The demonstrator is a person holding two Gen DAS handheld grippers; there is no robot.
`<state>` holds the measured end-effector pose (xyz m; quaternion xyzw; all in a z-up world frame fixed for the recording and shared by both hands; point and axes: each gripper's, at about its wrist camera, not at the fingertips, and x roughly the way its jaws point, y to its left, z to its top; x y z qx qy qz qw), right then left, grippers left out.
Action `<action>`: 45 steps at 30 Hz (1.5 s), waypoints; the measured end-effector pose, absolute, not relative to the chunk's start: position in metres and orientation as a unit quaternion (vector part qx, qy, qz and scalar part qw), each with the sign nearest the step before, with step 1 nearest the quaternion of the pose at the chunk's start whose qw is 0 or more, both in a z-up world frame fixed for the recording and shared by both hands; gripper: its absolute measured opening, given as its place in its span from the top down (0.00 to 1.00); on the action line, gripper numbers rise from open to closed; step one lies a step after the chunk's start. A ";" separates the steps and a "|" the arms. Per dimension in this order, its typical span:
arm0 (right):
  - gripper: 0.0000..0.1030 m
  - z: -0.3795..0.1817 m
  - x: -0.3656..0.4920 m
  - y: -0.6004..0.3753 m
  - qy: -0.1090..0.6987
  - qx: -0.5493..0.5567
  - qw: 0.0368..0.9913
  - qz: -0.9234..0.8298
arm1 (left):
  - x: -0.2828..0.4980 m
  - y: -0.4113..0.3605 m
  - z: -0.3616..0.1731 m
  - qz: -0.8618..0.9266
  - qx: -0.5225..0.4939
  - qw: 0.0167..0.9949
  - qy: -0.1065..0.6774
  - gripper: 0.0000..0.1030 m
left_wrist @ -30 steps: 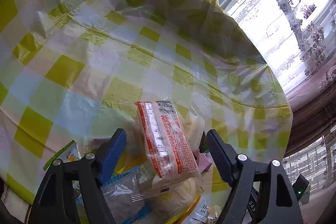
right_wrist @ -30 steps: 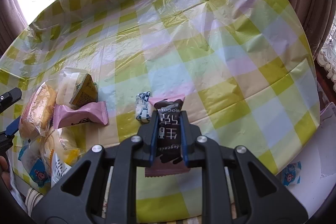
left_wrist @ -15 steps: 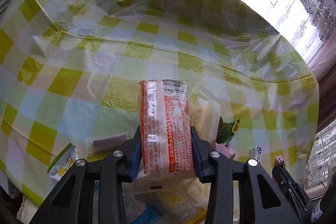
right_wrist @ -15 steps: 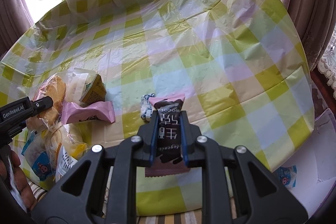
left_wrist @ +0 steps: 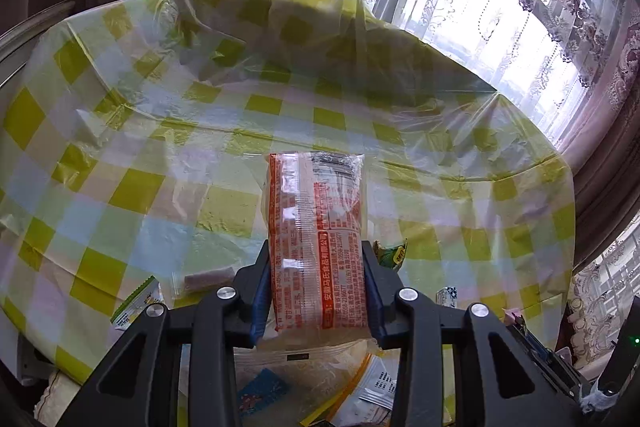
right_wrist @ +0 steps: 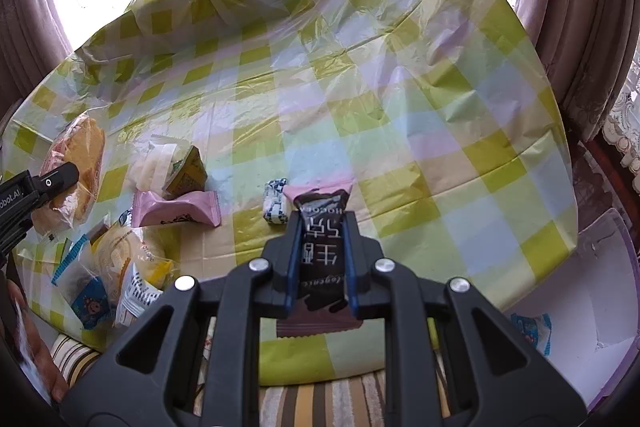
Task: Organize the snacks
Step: 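Carry the bread bag and chocolate bar over the white box and release both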
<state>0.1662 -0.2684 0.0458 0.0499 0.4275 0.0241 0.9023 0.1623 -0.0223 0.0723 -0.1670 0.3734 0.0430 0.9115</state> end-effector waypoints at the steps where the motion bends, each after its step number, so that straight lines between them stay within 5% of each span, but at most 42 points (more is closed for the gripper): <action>1: 0.79 0.047 0.164 -0.271 0.428 0.050 0.902 0.023 | 0.160 -0.026 0.074 0.036 -0.167 0.913 0.372 0.61; 45: 0.76 0.039 0.095 -0.521 0.459 0.113 0.866 -0.165 | 0.120 -0.331 0.034 -0.379 -0.031 0.762 0.525 0.55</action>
